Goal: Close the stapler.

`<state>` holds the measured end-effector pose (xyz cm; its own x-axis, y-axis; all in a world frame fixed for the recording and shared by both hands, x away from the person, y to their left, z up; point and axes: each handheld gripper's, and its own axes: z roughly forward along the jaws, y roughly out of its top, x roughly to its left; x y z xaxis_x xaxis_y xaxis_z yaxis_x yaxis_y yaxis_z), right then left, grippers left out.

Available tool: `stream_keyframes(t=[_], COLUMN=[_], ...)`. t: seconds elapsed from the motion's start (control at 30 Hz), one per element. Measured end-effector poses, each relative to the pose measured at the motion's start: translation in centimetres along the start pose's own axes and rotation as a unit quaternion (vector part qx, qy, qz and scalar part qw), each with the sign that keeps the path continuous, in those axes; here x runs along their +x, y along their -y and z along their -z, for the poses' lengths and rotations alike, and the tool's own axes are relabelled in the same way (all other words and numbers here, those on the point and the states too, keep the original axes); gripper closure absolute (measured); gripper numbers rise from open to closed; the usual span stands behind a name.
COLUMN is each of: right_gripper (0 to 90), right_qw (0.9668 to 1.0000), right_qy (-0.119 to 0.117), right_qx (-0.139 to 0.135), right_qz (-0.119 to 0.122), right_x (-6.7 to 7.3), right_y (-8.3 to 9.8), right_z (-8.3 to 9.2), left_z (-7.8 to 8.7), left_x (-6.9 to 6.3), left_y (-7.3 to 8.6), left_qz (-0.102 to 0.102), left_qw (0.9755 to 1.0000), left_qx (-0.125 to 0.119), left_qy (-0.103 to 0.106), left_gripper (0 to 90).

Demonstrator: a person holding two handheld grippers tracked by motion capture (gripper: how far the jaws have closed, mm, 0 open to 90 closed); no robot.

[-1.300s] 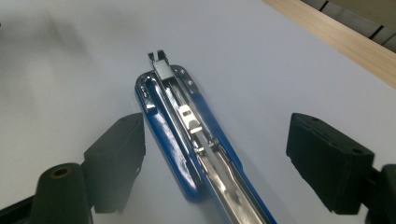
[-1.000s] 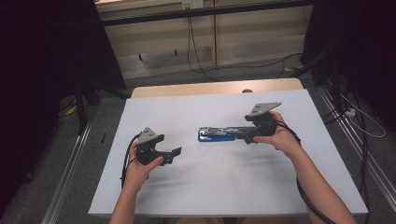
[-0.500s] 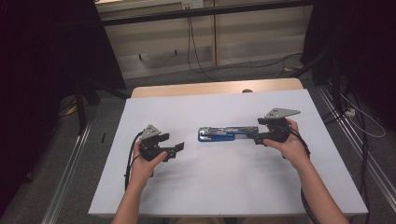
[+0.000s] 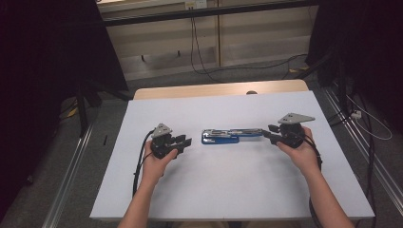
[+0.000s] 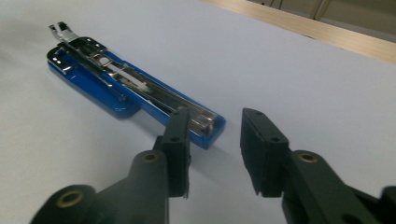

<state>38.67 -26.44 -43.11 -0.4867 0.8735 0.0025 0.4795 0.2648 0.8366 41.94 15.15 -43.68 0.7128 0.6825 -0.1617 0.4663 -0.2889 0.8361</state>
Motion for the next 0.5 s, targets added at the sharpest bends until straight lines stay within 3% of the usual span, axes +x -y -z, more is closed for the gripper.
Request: stream_keyframes(t=[0.23, 0.37, 0.5], right_gripper=[87.7, 90.0, 90.0], right_qw=[0.9999, 0.9992, 0.9988], right_qy=[0.01, 0.029, 0.024], right_qx=[0.013, 0.026, 0.042], right_qz=[-0.004, -0.002, -0.005], right_x=[-0.7, -0.9, -0.9], right_y=[0.9, 1.3, 1.6], right_z=[0.1, -0.2, -0.9], left_z=[-1.5, -2.7, -3.8], left_x=[-0.1, -0.1, -0.3], left_y=[-0.4, -0.2, 0.0], left_qz=[-0.01, -0.014, -0.012], left_qw=[0.9998, 0.9997, 0.9994], left_qx=[0.015, 0.021, 0.033], left_qy=[-0.005, -0.007, 0.002], left_gripper=[81.8, 89.5, 90.0])
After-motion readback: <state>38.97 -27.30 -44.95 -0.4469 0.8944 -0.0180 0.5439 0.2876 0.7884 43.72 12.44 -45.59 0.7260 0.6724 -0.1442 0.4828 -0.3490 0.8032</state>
